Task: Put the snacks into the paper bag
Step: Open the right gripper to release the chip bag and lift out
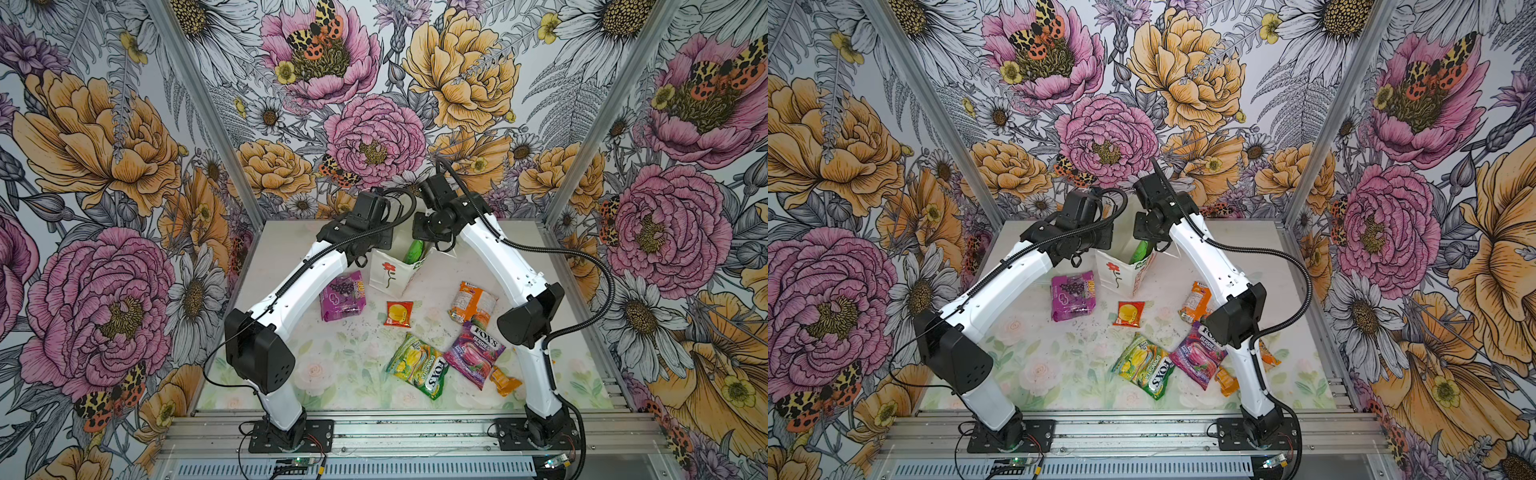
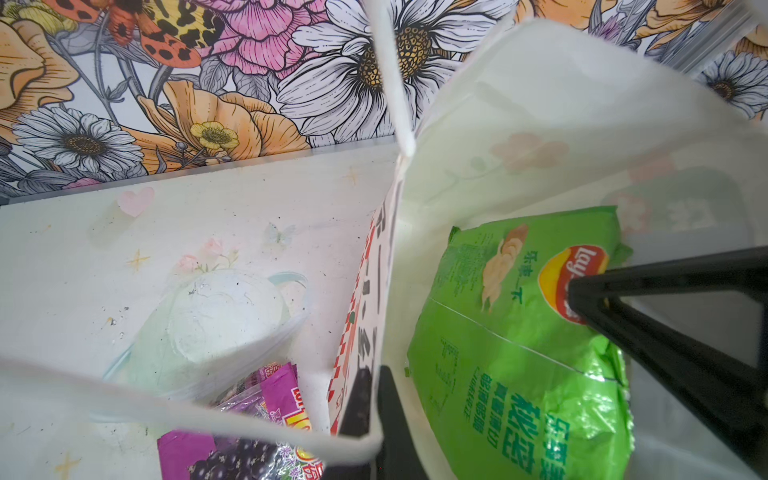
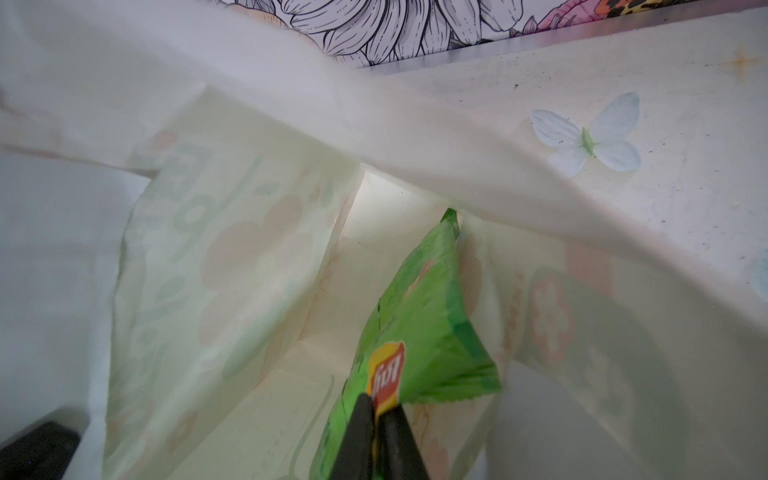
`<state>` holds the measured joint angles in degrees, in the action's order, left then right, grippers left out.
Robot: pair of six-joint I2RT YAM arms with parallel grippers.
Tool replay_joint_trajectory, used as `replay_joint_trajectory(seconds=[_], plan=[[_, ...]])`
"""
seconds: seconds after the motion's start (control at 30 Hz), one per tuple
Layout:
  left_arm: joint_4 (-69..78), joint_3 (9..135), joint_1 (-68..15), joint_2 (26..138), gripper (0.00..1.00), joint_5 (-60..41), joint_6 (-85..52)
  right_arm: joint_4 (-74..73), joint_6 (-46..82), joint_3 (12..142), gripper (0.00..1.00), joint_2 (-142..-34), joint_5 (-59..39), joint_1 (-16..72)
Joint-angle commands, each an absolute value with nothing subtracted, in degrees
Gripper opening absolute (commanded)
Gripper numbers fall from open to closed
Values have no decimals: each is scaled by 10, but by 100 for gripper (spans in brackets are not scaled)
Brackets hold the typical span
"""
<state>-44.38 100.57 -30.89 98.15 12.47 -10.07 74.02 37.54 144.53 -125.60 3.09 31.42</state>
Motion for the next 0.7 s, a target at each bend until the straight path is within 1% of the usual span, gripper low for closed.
replay_joint_trajectory(seconds=[0.0,0.03,0.1,0.17,0.27,0.57,0.63,0.67], plan=[[-443,1005,-307,990,0,144,-100,716,376,1461,24,-1236,18,309],[-443,1005,-306,991,0,146,-102,713,378,1460,30,-1231,6,309],[-443,1005,-306,992,0,148,-105,706,380,1461,35,-1221,-17,311],[-443,1005,-305,993,0,147,-108,705,381,1460,42,-1209,-15,315],[-443,1004,-302,994,0,147,-111,705,379,1460,47,-1192,-15,317],[-443,1003,-297,1003,0,145,-113,705,353,1417,49,-1098,-15,320],[-443,1004,-295,1004,0,138,-117,706,349,1380,49,-1062,11,328],[-443,1004,-295,1003,0,131,-119,705,351,1352,49,-1037,47,339]])
